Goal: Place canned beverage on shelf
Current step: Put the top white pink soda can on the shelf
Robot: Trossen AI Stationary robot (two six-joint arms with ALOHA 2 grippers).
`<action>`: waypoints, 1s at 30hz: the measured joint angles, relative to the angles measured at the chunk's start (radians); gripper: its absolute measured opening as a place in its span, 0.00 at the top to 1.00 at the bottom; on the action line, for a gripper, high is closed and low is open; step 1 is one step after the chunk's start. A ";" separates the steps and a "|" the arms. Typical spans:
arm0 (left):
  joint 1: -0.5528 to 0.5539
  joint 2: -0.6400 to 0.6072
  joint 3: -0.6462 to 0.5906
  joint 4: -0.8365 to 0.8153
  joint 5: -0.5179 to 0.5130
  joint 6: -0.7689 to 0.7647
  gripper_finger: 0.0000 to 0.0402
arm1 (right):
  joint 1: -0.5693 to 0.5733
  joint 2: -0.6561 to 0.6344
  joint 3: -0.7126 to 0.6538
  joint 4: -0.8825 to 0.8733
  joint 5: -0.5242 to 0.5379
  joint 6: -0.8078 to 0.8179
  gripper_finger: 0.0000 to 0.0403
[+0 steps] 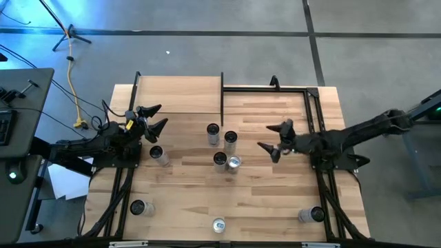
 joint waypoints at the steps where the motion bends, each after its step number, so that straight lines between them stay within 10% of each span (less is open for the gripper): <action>1: 0.000 0.000 0.000 0.000 0.000 0.000 0.00 | -0.027 -0.015 0.000 0.024 -0.063 -0.061 0.04; 8: 0.000 0.000 0.000 0.000 0.000 0.000 0.00 | -0.151 -0.100 0.000 0.012 -0.276 -0.211 0.04; 30: 0.000 0.000 0.000 0.000 0.000 0.000 0.00 | -0.222 -0.662 -0.305 -0.019 -0.299 -0.158 0.04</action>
